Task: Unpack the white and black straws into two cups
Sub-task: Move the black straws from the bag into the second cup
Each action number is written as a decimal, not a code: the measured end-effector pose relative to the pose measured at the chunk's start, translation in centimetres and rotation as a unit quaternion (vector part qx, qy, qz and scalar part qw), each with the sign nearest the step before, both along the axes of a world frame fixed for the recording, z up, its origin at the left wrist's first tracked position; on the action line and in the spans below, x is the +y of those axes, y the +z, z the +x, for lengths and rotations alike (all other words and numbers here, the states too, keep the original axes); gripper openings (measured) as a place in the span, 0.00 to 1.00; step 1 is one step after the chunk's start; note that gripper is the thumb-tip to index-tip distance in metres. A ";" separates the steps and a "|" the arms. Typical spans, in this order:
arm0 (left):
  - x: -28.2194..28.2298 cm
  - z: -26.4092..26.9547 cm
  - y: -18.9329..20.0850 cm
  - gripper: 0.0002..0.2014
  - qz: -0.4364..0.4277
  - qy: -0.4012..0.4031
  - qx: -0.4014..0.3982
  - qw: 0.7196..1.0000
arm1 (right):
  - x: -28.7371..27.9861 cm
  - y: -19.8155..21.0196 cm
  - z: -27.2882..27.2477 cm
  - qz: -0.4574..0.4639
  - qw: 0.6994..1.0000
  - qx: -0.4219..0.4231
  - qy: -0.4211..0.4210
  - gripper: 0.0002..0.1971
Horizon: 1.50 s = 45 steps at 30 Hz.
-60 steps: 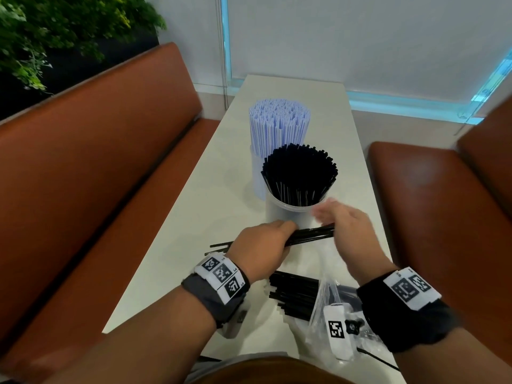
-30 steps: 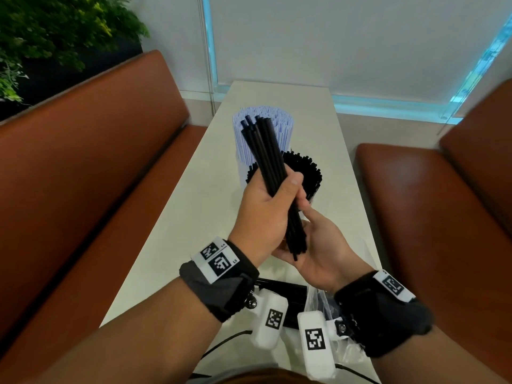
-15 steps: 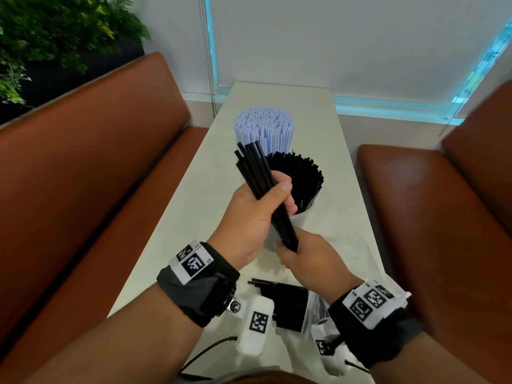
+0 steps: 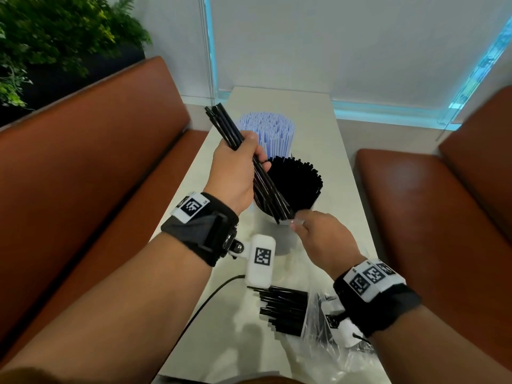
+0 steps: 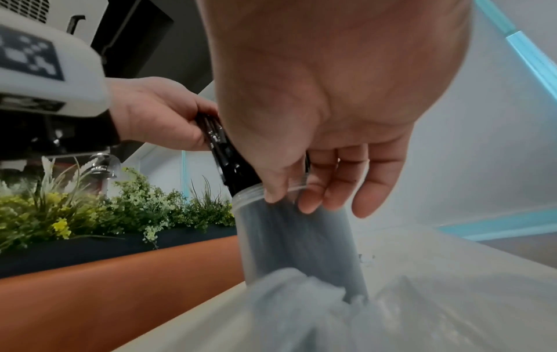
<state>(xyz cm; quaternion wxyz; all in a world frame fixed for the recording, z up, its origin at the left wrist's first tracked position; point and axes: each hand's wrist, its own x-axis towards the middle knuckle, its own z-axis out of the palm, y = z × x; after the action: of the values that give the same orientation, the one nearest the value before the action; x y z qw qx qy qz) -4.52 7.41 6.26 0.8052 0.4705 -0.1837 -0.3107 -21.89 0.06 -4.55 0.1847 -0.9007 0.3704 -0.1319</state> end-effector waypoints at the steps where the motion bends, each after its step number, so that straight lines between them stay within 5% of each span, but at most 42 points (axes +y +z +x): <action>1: -0.4 0.2 0.0 0.03 -0.007 0.021 0.006 1.000 | -0.1 0.0 0.0 0.003 1.000 -0.007 0.006 0.09; 4: -1.0 0.5 -0.5 0.02 -0.026 0.069 -0.013 0.997 | -0.5 -0.3 -0.1 0.001 1.000 -0.016 0.014 0.08; 8: -0.9 -0.2 -2.2 0.04 0.049 0.092 -0.212 0.972 | -0.8 -0.5 0.0 -0.003 0.999 -0.031 0.017 0.08; 10: -0.6 -0.4 -3.6 0.06 0.106 0.066 -0.316 0.941 | -0.9 -0.6 0.0 -0.009 0.999 -0.040 0.017 0.07; 13: 0.0 -0.6 -5.4 0.09 0.204 0.034 -0.486 0.849 | -0.9 -0.7 -0.2 -0.018 0.998 -0.049 0.020 0.07; 15: 0.3 -0.6 -5.9 0.10 0.248 0.020 -0.518 0.818 | -0.9 -0.8 -0.1 -0.016 0.998 -0.053 0.021 0.06; 19: 1.3 0.2 -5.2 0.22 0.246 -0.050 -0.443 0.861 | -0.9 -0.7 -0.1 -0.019 0.998 -0.048 0.022 0.06; 22: 1.4 0.6 -3.8 0.44 0.186 0.015 -0.440 0.878 | -1.0 -0.8 -0.1 -0.013 0.999 -0.044 0.018 0.08; 24: 1.3 0.1 -3.1 0.43 0.160 0.046 -0.522 0.836 | -0.9 -0.8 -0.1 -0.014 0.999 -0.037 0.017 0.08; 28: 1.4 -1.3 -4.2 0.33 0.227 -0.060 -0.708 0.666 | -0.8 -0.6 -0.1 -0.019 0.999 -0.029 0.014 0.08; 29: 1.6 -1.4 -4.7 0.32 0.246 -0.082 -0.722 0.641 | -0.7 -0.5 -0.1 -0.020 0.999 -0.029 0.016 0.08; 34: 1.7 -1.1 -4.6 0.31 0.190 -0.007 -0.698 0.690 | -0.6 -0.2 -0.1 -0.024 0.999 -0.029 0.013 0.09; 35: 1.6 -1.3 -4.7 0.32 0.204 -0.017 -0.709 0.675 | -0.6 -0.2 -0.1 -0.025 0.999 -0.027 0.013 0.09; 38: 1.7 -2.0 -6.0 0.37 0.294 -0.099 -0.776 0.550 | -0.5 0.0 -0.1 -0.032 0.999 -0.012 0.020 0.11; 39: 1.9 -2.0 -6.0 0.37 0.299 -0.108 -0.772 0.550 | -0.3 0.1 -0.1 -0.032 0.999 -0.009 0.022 0.11; 43: 3.4 -1.5 -5.2 0.28 0.178 -0.021 -0.700 0.691 | 0.4 0.7 -0.5 -0.016 1.000 -0.012 0.014 0.11; 45: 5.0 -1.4 -5.8 0.20 0.125 0.036 -0.666 0.734 | 1.4 0.6 -1.2 -0.025 0.999 -0.030 -0.029 0.12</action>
<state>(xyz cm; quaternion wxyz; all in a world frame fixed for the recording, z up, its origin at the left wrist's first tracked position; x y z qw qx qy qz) -5.94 12.41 0.50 0.4211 0.6601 -0.6153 0.0915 -23.14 1.50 -3.91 0.1692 -0.8895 0.3872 -0.1738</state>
